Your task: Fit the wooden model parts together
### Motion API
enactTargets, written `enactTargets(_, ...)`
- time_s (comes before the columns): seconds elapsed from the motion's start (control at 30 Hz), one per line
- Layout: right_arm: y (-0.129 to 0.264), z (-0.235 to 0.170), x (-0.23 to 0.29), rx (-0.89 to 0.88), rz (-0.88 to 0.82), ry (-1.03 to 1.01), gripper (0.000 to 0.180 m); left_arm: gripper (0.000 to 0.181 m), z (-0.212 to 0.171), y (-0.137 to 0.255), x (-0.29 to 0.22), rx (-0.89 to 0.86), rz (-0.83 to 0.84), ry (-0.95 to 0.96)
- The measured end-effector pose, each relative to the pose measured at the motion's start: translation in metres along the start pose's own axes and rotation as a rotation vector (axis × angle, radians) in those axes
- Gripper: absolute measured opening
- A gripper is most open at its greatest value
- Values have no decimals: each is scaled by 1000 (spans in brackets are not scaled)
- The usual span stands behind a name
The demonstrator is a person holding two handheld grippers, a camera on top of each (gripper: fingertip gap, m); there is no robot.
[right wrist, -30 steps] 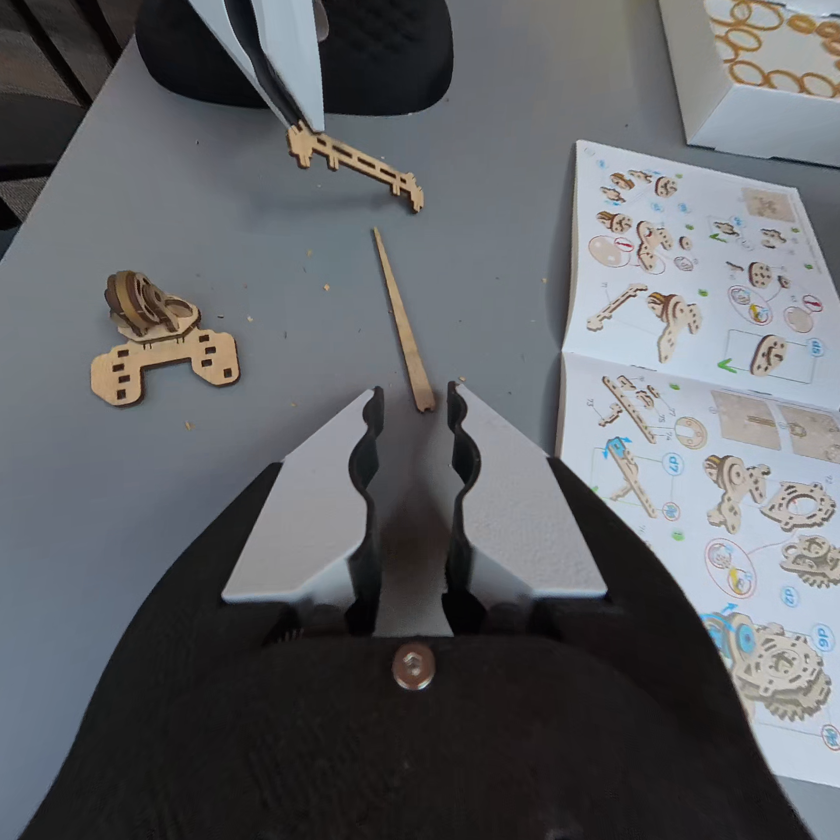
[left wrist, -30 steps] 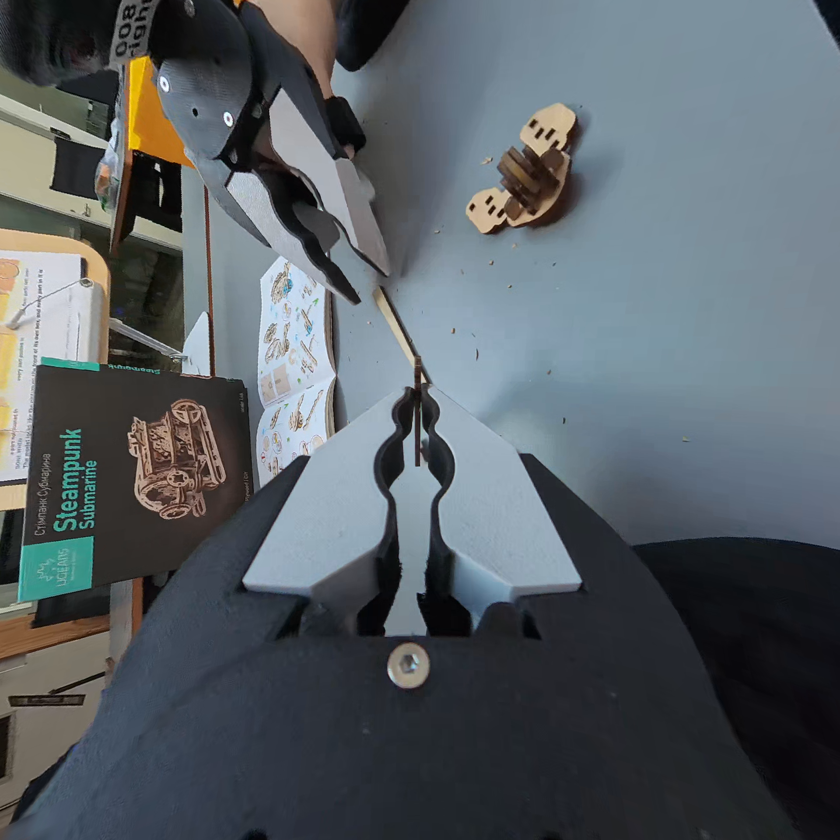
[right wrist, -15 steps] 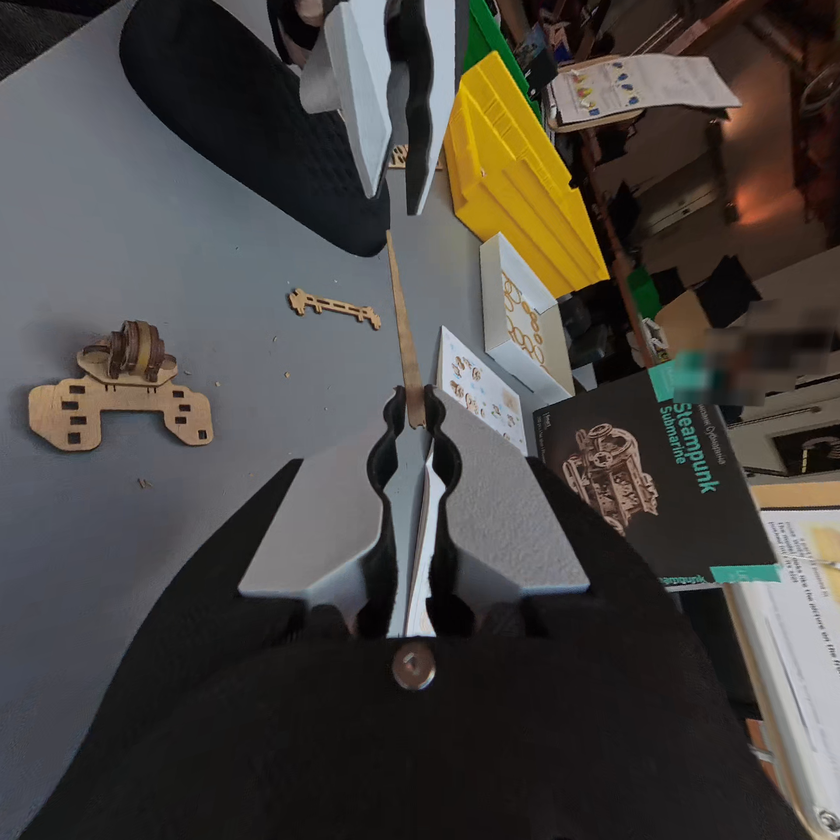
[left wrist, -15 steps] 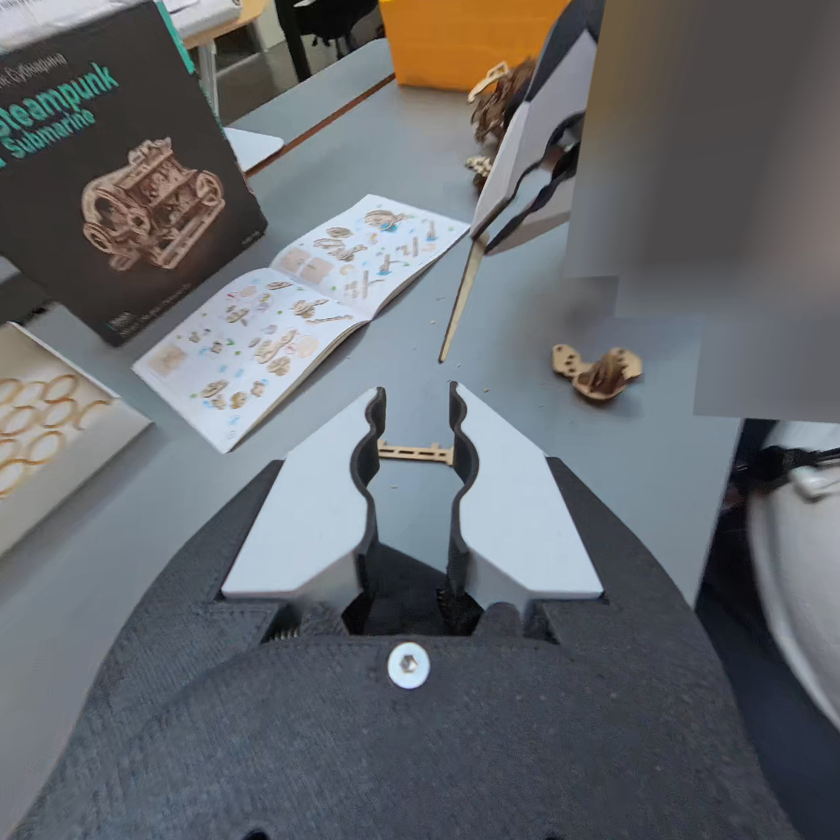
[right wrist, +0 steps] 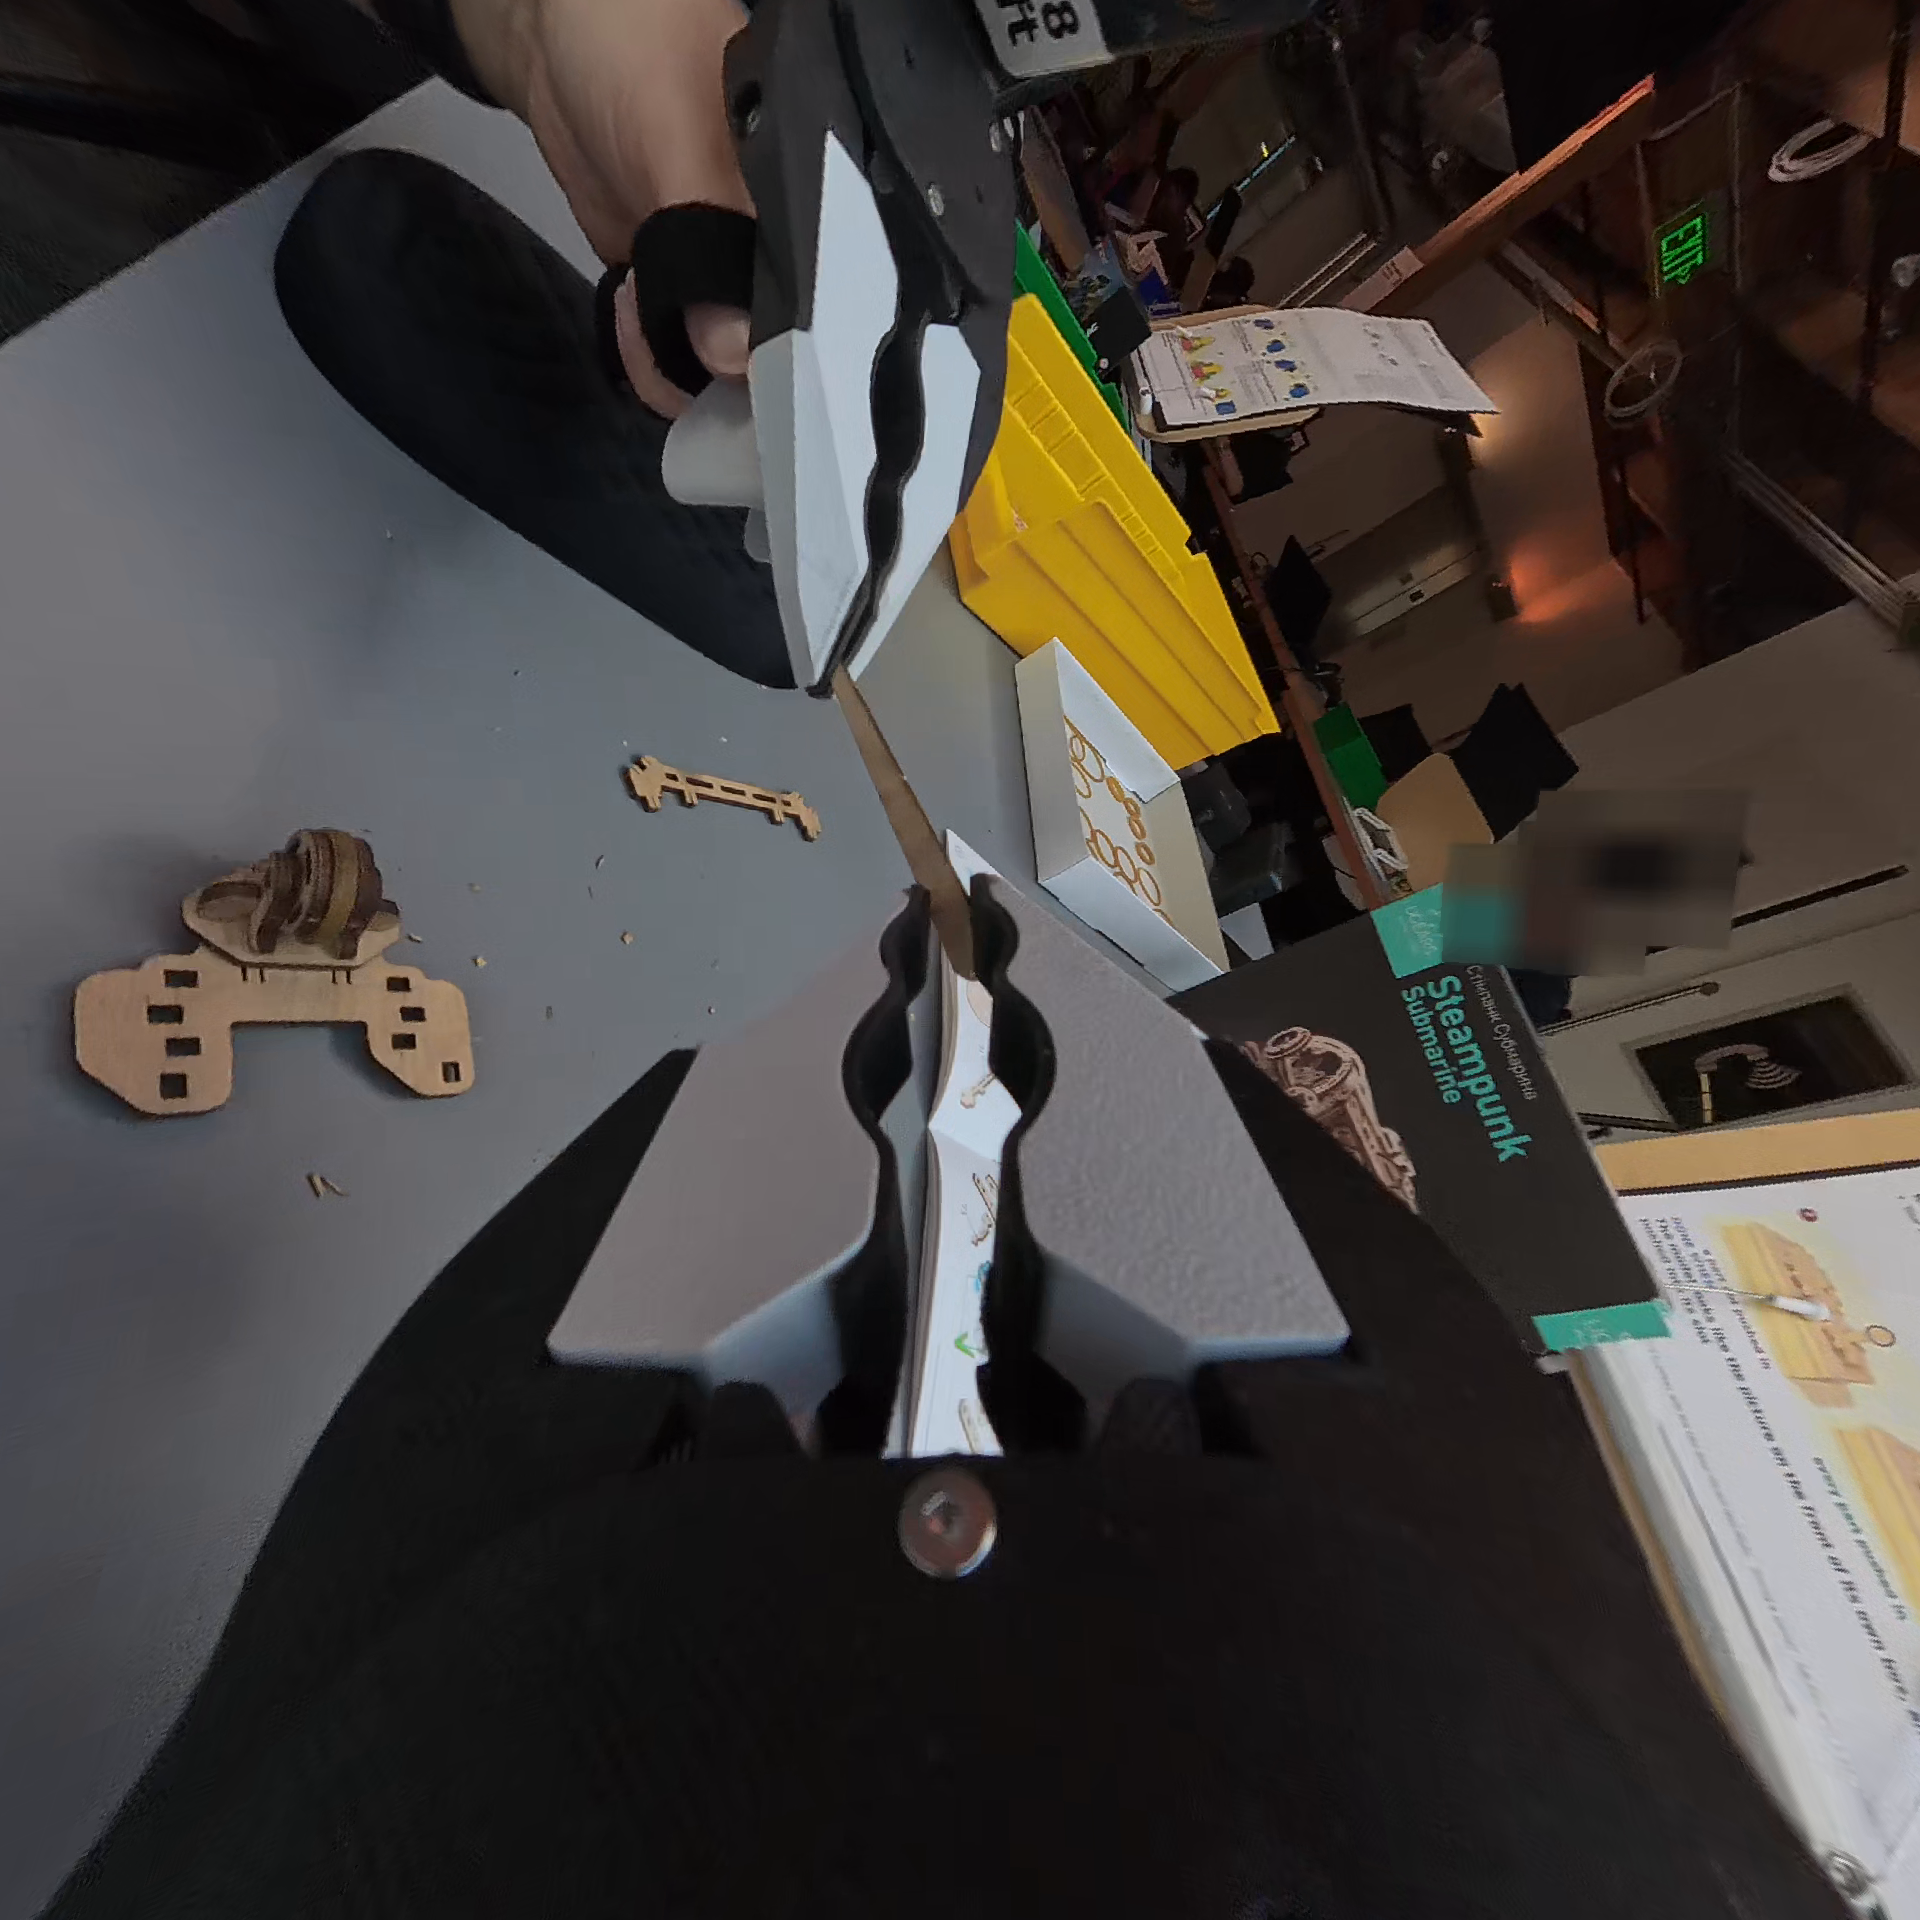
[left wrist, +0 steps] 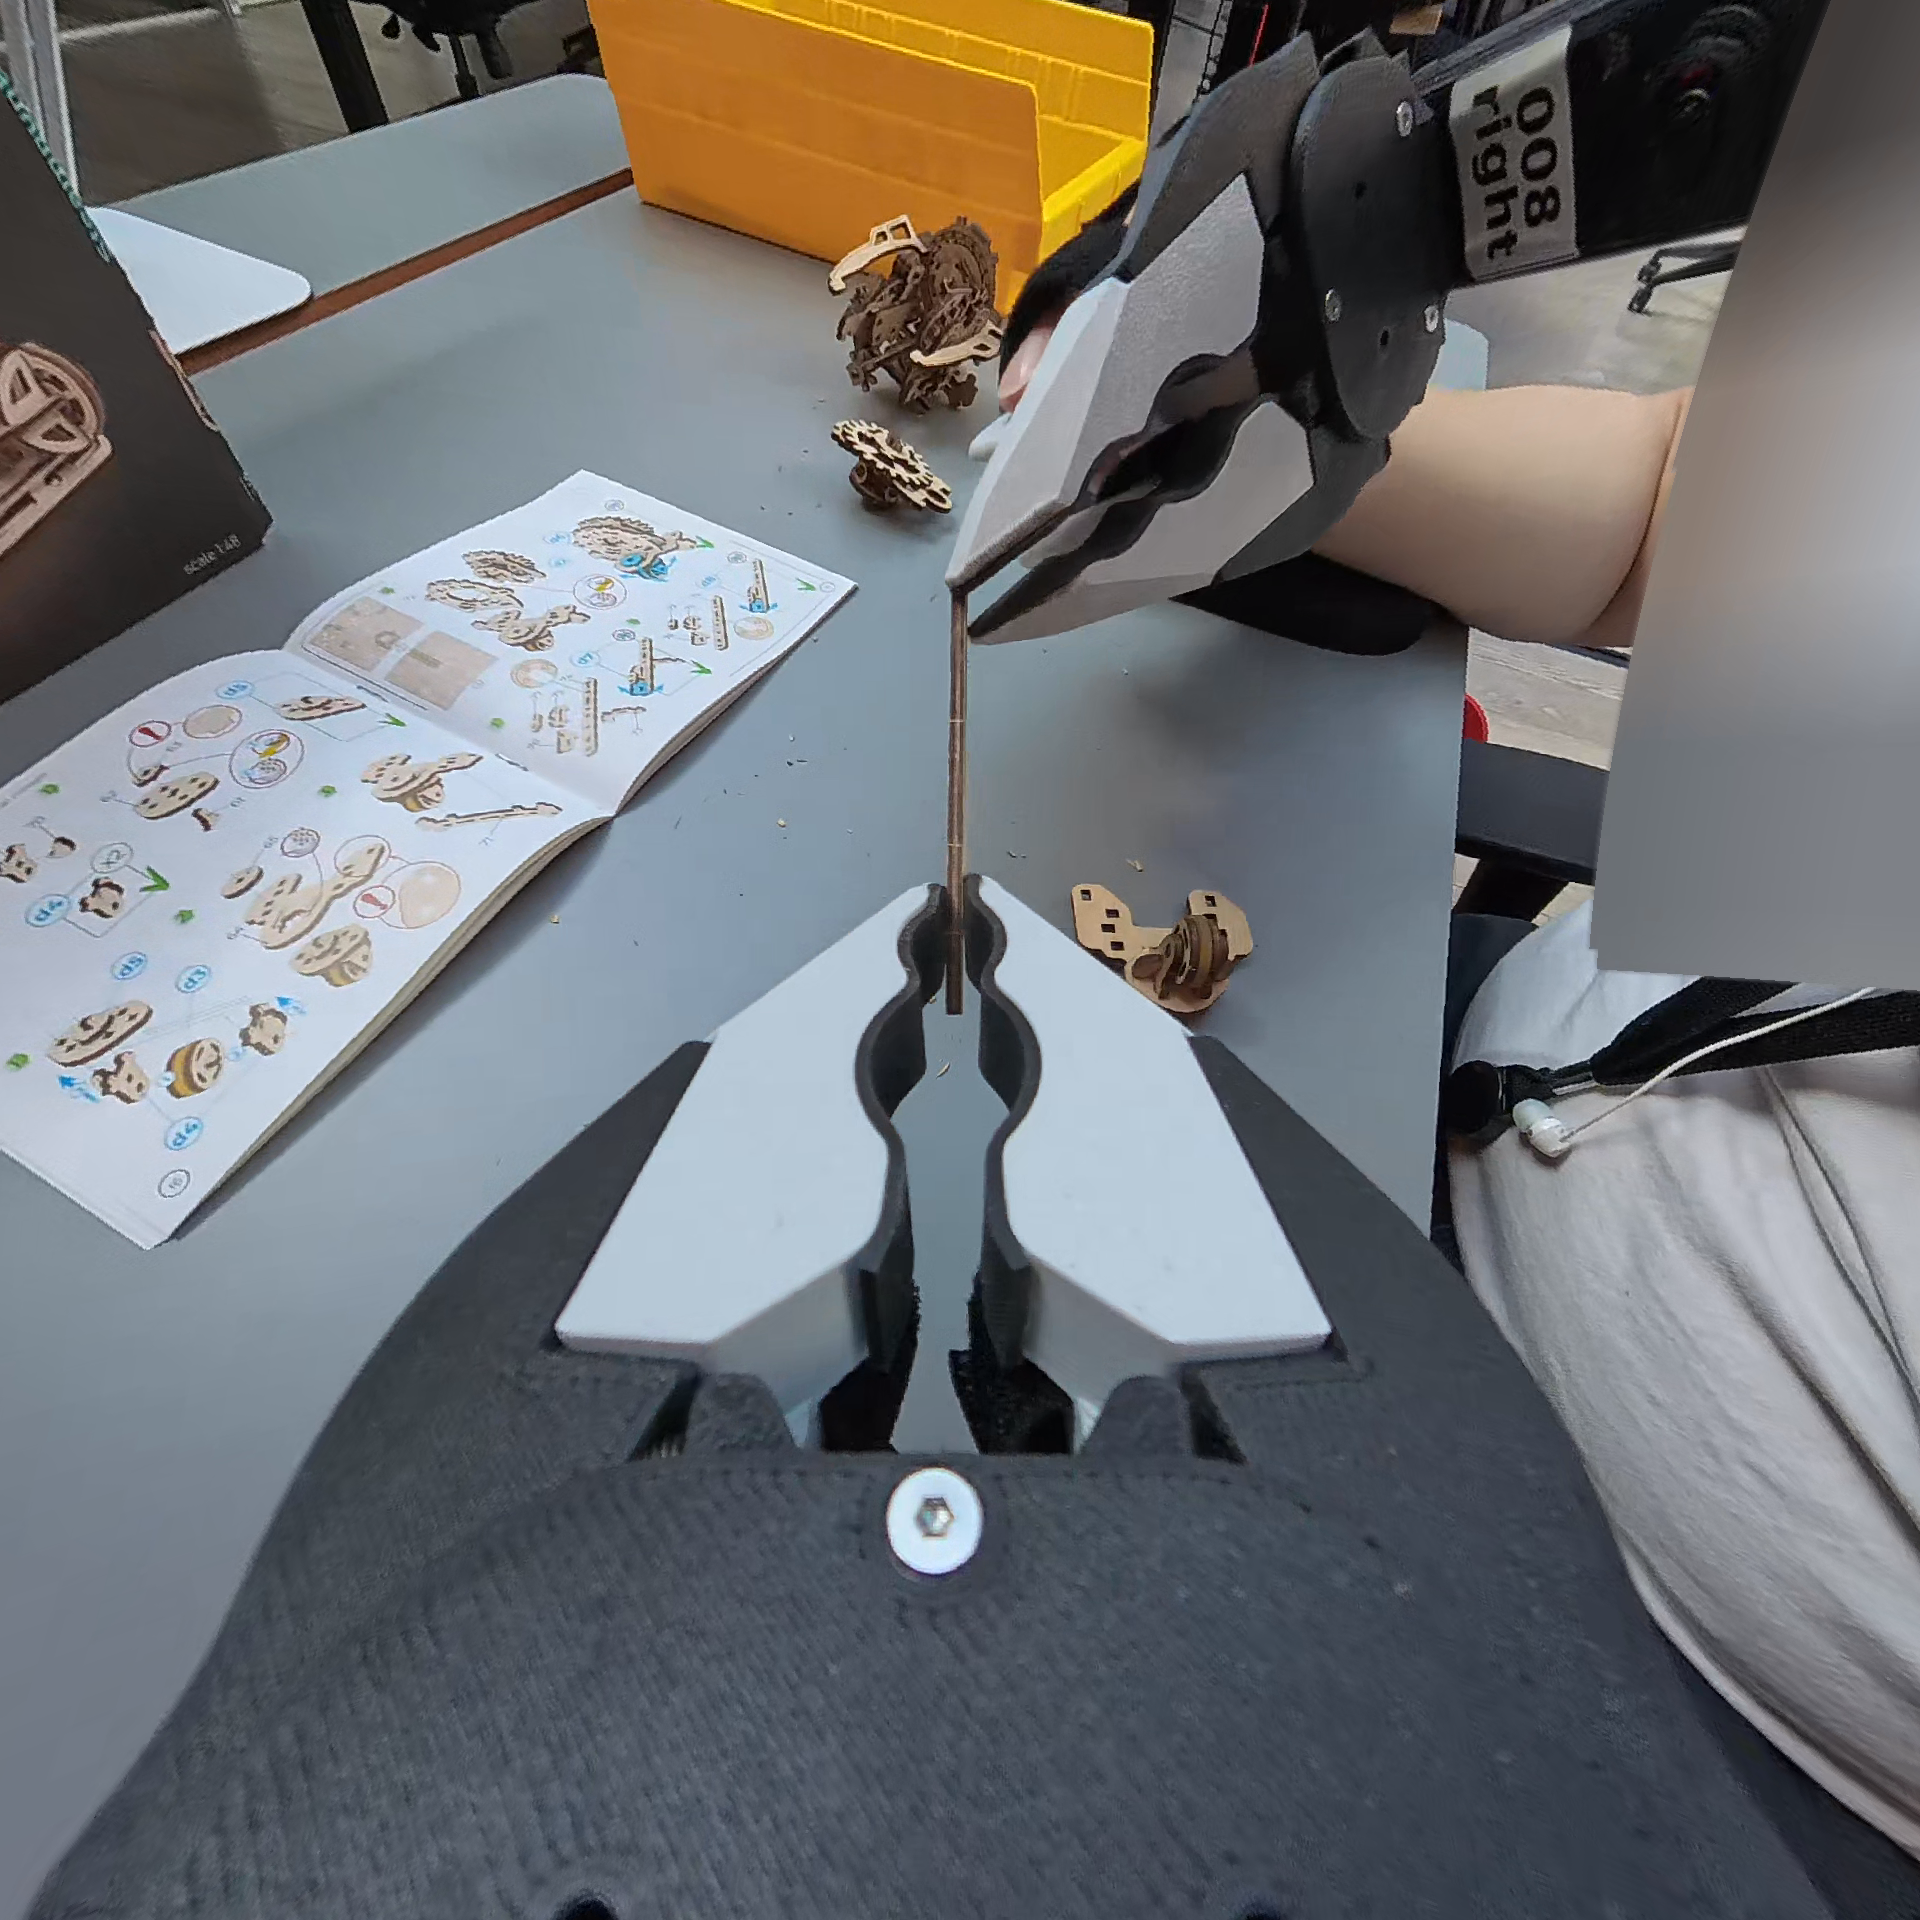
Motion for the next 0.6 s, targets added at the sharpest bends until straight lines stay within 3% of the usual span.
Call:
enactTargets(0.17,-3,-11,-21,-137,195,-438,22,0,-7,7,0,-98,3,90)
enactTargets(0.37,-22,-20,-34,-387,654,-1048,34,0,-15,10,-16,-284,22,192)
enactTargets(0.5,-26,-20,-32,-458,833,-1144,10,0,-15,3,-27,-294,27,177)
enactTargets(0.6,-23,-21,-30,-387,810,-1093,12,0,-15,1,-29,-291,14,178)
Point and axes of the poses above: each gripper's, where its closed fingertips meet, y back along the fingers, z out of its top, x = y × z across the jaws, the point moved 10 cm from there along y, back along the fingers, and after that the axes turned 15 degrees about x, right-handed, at the moved point
